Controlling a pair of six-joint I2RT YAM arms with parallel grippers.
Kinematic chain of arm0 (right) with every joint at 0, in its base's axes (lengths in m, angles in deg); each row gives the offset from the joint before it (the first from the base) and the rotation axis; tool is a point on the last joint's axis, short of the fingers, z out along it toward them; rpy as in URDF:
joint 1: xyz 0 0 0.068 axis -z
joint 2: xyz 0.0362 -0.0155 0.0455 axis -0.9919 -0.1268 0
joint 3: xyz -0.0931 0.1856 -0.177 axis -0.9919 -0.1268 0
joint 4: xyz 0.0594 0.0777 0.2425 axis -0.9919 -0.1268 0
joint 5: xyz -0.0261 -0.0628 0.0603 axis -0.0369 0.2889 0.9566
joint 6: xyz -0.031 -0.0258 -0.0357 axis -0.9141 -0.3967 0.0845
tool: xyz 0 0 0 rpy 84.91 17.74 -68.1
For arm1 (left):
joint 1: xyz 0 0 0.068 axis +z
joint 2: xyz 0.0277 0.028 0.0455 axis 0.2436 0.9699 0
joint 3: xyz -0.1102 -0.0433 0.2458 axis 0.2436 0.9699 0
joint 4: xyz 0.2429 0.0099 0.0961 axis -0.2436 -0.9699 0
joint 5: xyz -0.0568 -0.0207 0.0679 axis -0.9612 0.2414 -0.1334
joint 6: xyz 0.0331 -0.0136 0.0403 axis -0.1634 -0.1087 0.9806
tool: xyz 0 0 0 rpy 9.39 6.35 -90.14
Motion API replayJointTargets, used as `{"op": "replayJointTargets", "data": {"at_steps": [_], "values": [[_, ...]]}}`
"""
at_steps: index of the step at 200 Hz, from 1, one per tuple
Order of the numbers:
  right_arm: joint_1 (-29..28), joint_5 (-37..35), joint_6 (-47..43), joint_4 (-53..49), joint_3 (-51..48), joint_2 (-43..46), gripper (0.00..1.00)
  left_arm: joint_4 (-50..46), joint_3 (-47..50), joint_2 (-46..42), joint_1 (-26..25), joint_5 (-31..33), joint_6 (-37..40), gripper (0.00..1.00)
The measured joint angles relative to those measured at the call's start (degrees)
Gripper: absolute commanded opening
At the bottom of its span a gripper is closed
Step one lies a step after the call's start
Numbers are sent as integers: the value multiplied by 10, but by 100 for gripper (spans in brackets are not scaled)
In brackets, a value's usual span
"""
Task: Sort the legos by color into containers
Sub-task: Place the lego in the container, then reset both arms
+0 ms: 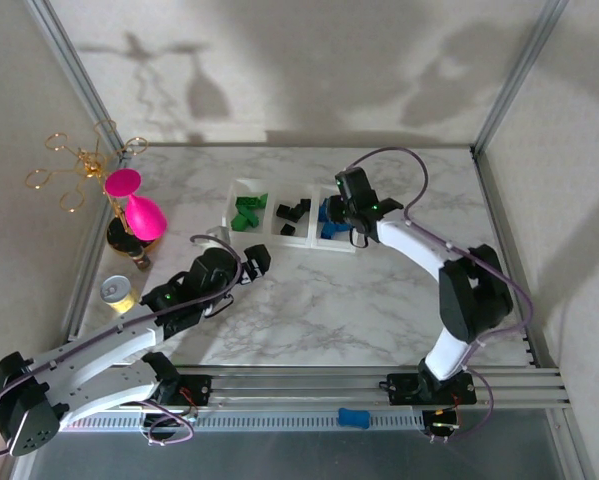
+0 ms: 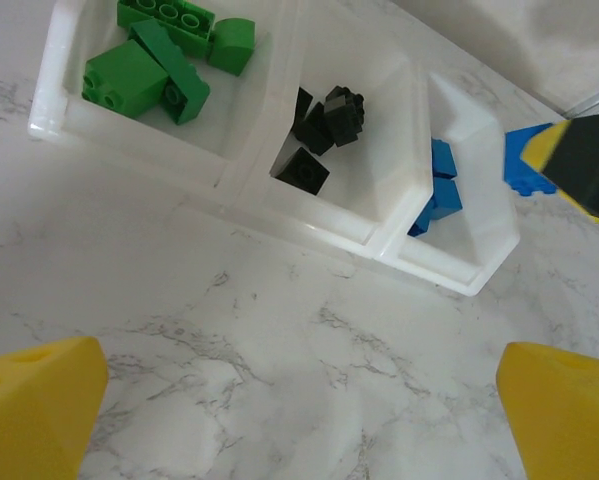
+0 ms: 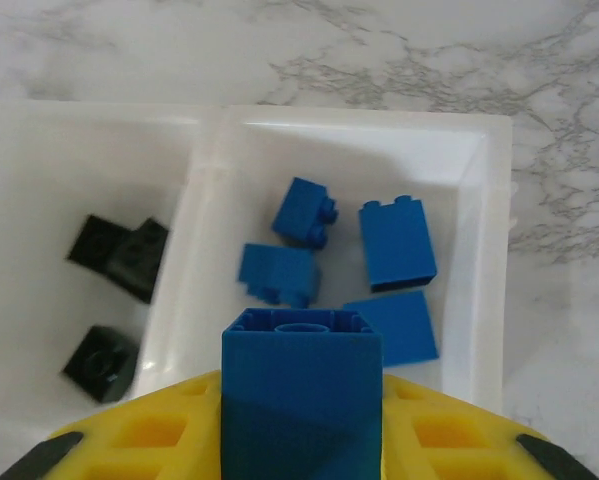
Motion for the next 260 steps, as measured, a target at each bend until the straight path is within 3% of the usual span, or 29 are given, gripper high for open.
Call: {"op": "replayJointTargets", "data": {"at_steps": [53, 124, 143, 148, 169, 205, 236, 260], "values": [[14, -13, -24, 15, 53, -101, 38, 10, -1, -1, 4, 3, 1, 100], [18, -15, -39, 5, 59, -68, 70, 12, 0, -7, 10, 53, 26, 100], [24, -20, -37, 7, 41, 5, 94, 12, 0, -16, 17, 85, 43, 100], [28, -22, -40, 10, 30, 31, 98, 12, 0, -18, 18, 98, 46, 100], [60, -51, -35, 43, -52, 170, 99, 15, 5, -35, 36, 168, 70, 100], [157, -153, -51, 153, -290, 381, 99, 104, 88, -91, 103, 257, 151, 100], [232, -192, -75, 250, -459, 393, 99, 248, 194, -93, 207, 268, 230, 99], [264, -190, -87, 346, -535, 349, 99, 353, 261, -69, 288, 233, 273, 100]]}}
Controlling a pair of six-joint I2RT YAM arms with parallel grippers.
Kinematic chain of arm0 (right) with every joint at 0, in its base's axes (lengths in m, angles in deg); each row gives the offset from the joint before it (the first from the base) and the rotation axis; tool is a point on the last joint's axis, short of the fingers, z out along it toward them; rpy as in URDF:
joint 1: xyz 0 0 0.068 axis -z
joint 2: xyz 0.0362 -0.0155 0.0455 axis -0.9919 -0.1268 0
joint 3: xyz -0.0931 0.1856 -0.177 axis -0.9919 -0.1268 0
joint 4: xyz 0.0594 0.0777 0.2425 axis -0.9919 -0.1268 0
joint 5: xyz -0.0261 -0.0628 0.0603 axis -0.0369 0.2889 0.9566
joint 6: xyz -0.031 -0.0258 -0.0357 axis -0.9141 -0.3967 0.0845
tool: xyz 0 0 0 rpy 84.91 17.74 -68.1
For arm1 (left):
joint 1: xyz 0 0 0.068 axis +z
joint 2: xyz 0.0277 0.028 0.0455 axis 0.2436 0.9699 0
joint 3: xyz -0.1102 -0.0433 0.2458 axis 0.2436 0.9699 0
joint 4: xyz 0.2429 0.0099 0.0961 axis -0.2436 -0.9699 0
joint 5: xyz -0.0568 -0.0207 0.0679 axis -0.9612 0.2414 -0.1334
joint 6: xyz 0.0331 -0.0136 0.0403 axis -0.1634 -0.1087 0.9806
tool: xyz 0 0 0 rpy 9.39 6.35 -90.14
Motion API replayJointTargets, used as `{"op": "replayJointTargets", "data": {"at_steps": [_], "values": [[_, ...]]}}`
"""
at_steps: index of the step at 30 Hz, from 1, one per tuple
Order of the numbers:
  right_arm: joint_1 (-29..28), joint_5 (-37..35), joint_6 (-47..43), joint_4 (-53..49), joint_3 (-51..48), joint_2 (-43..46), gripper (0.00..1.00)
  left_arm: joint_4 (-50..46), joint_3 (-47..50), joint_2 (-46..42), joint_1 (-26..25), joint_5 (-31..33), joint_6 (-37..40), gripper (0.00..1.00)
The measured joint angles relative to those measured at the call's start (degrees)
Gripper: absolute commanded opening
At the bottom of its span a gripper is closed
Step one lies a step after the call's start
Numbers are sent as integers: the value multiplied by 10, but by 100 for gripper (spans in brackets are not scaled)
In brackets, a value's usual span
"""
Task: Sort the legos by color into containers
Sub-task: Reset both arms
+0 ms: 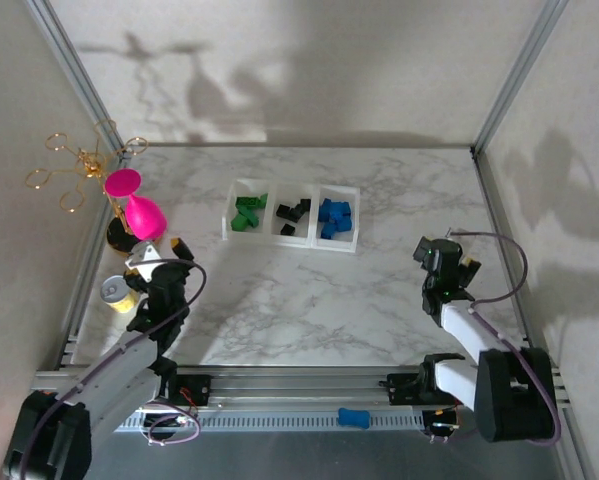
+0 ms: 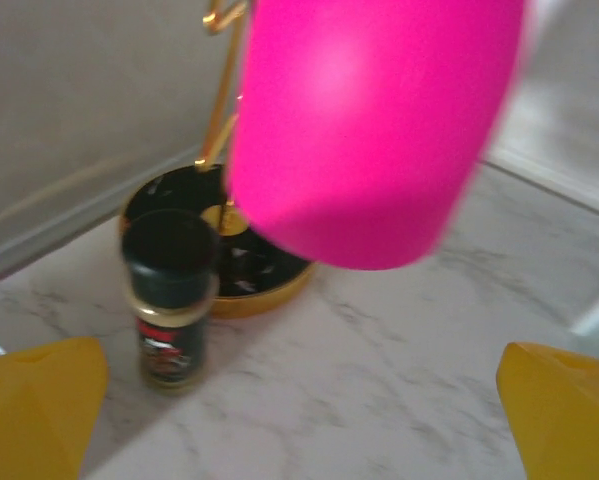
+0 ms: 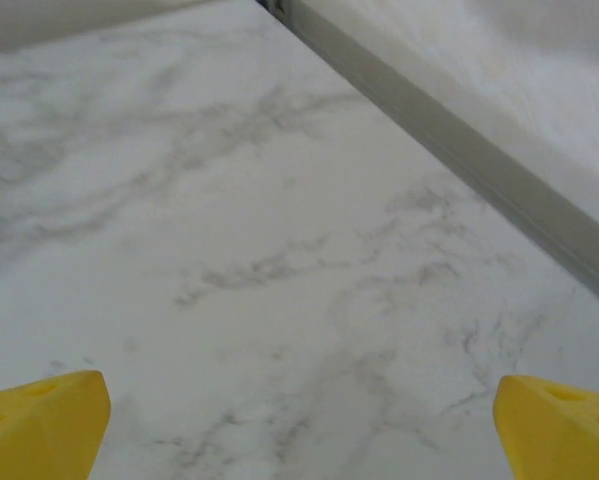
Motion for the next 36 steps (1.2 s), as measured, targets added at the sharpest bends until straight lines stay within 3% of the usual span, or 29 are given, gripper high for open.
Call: {"op": "replayJointTargets", "data": {"at_steps": [3, 7, 12, 15, 19, 36], "values": [[9, 24, -14, 99, -16, -69, 99, 112, 33, 37, 37, -42, 37, 100], [12, 78, -40, 210, -16, -142, 99, 252, 39, 148, 87, -105, 66, 100], [27, 144, -78, 366, -31, -178, 99, 418, 47, 285, 114, -194, 85, 100], [36, 179, -94, 466, -67, -214, 99, 471, 37, 359, 121, -237, 92, 99], [36, 203, -106, 484, -71, -245, 99, 473, 0, 408, 120, -270, 102, 99], [36, 245, -127, 514, -68, -245, 99, 473, -29, 410, 104, -263, 117, 99]]}}
